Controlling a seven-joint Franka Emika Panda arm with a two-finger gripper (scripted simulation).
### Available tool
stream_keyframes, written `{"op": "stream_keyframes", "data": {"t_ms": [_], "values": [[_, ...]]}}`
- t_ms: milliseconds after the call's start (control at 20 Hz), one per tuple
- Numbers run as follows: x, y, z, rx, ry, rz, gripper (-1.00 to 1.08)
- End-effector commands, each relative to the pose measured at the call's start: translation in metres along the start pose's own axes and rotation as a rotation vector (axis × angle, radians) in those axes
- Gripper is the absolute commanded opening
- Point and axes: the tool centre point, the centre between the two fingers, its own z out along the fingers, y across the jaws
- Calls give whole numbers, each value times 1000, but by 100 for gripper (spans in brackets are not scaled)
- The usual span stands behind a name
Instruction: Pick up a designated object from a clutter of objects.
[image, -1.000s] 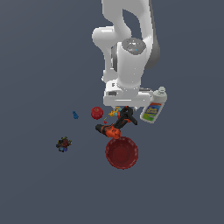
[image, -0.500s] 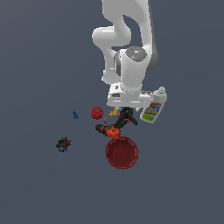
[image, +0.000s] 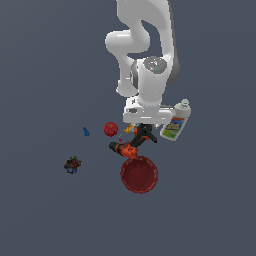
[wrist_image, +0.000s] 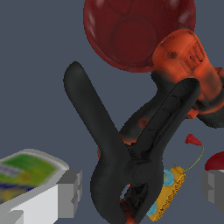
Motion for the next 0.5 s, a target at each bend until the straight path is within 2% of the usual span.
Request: {"op": "stream_keyframes", "data": {"t_ms": [0,450], "values": [[-1,0,8,0,0,0,100],[-1,0,41,0,0,1,100]]}}
